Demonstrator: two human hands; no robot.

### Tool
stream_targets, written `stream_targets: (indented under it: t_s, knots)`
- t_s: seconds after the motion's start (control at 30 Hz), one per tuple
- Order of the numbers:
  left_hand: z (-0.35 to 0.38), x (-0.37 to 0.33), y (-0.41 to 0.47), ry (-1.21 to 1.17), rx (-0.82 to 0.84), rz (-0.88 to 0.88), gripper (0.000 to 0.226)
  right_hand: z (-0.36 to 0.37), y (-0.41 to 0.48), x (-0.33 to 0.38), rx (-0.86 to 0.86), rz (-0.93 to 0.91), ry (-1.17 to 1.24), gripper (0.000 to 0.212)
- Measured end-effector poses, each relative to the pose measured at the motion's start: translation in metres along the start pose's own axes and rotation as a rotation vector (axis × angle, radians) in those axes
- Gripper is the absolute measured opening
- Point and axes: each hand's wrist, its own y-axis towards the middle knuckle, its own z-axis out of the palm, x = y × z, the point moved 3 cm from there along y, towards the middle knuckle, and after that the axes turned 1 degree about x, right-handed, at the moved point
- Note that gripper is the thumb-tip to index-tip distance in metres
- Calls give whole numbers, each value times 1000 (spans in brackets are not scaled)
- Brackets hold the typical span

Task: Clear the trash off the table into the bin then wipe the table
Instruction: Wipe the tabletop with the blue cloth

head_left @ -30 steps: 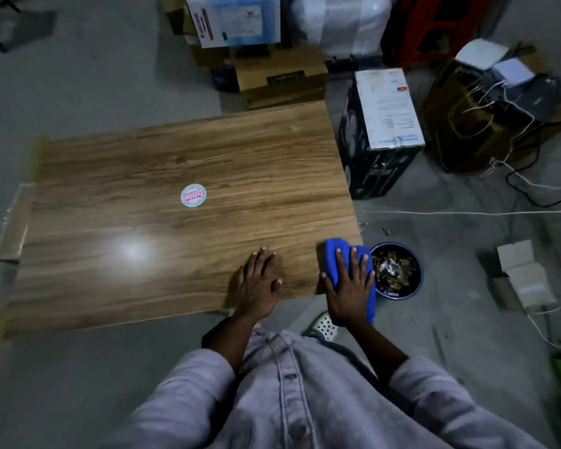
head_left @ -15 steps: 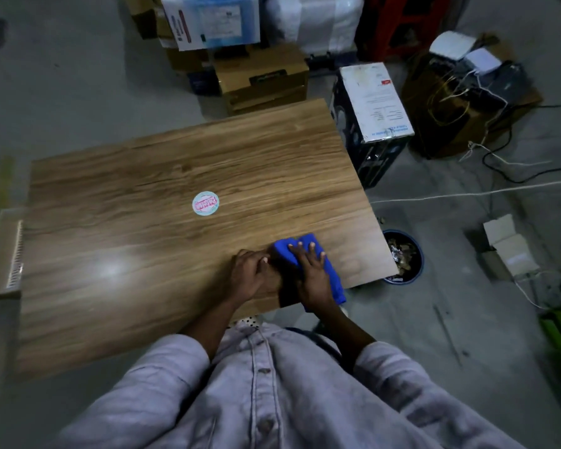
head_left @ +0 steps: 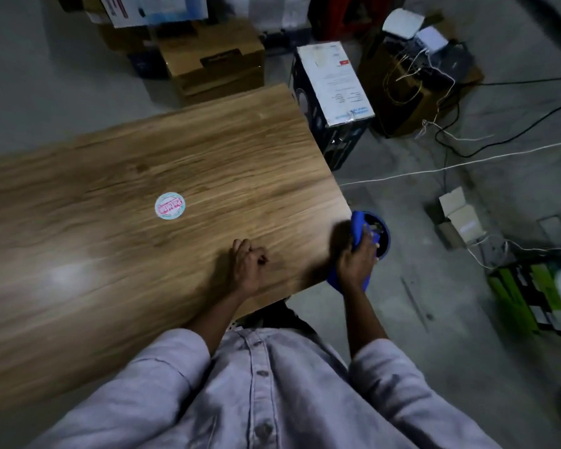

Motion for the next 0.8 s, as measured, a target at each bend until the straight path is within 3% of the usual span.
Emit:
stream_targets:
  t_s: [0.1,0.2,0.27,0.37,0.43,0.5,0.6,0.7,0.8]
  knots:
    - [-11,6,8,30,29,-43,26,54,-9,8,18,51,-281,73]
    - [-18,8,8,40,18,-127,32,73,-17,32,-41,53,-245,72]
    - [-18,6,8,45,-13,-175,36,83,-10,50,25,5,-266,73]
    - [-12,1,16,57,-51,-159,45,105,-1,87,272,-281,-328,84]
    - [-8,-4,27,49,-57,-152,46,105,5,110,431,-498,-161,82]
    - [-9,-9,40,38,-84,-152,46,92,12,114,507,-591,-8,67]
    - [-13,-13,61,15,-105,-146,43,64,23,75,367,-599,-53,58]
    - [-15,-12,79,10,-72,-166,34,27,19,21,324,-521,-383,75]
    - [-17,-8,97,19,-78,-161,32,-3,7,-8,302,-389,-487,90]
